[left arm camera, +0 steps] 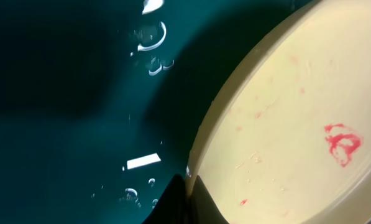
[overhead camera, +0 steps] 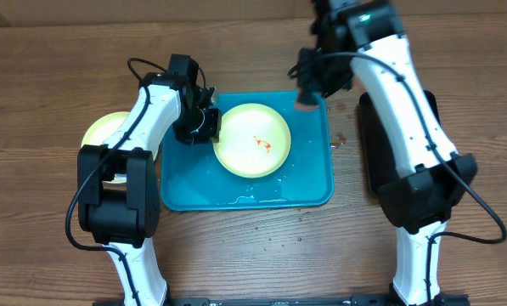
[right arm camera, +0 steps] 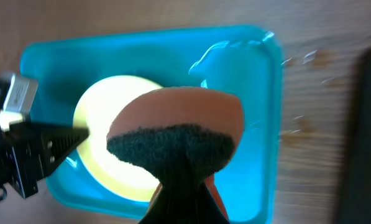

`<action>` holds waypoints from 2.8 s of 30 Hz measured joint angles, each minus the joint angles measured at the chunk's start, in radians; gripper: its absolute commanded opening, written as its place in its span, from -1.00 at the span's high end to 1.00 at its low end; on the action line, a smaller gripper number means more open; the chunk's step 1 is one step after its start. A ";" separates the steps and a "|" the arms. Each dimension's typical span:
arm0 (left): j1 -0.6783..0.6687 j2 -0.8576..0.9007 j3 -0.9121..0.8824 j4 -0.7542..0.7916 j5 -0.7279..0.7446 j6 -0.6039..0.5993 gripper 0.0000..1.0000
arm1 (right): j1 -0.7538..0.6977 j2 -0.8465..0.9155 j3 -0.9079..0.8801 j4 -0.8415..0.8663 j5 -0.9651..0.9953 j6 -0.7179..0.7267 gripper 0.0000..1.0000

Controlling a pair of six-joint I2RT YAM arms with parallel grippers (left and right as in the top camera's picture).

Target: Clean dirty plates on tray and stack at the side

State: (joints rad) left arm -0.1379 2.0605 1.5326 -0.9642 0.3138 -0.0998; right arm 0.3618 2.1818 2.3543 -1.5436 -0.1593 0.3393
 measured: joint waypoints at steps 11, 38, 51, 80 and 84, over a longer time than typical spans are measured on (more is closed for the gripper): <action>0.000 0.000 0.000 0.024 -0.011 -0.038 0.92 | 0.128 0.002 -0.345 0.273 -0.107 0.031 0.92; 0.000 0.000 -0.103 0.097 -0.011 -0.138 0.91 | 0.242 0.079 -0.555 0.717 -0.195 0.266 0.93; 0.047 -0.003 -0.180 0.199 0.122 -0.068 0.92 | 0.242 0.117 -0.558 0.710 -0.249 0.312 0.92; 0.105 -0.003 -0.203 0.191 0.187 -0.023 0.91 | 0.144 0.117 -0.434 0.434 0.048 0.126 0.92; 0.108 -0.003 -0.203 0.187 0.187 -0.023 0.91 | 0.166 0.117 -0.434 0.482 0.063 0.091 0.93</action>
State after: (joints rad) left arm -0.0296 2.0571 1.3300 -0.7769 0.5007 -0.1230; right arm 0.5274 2.2993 1.9205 -1.0618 -0.0963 0.4305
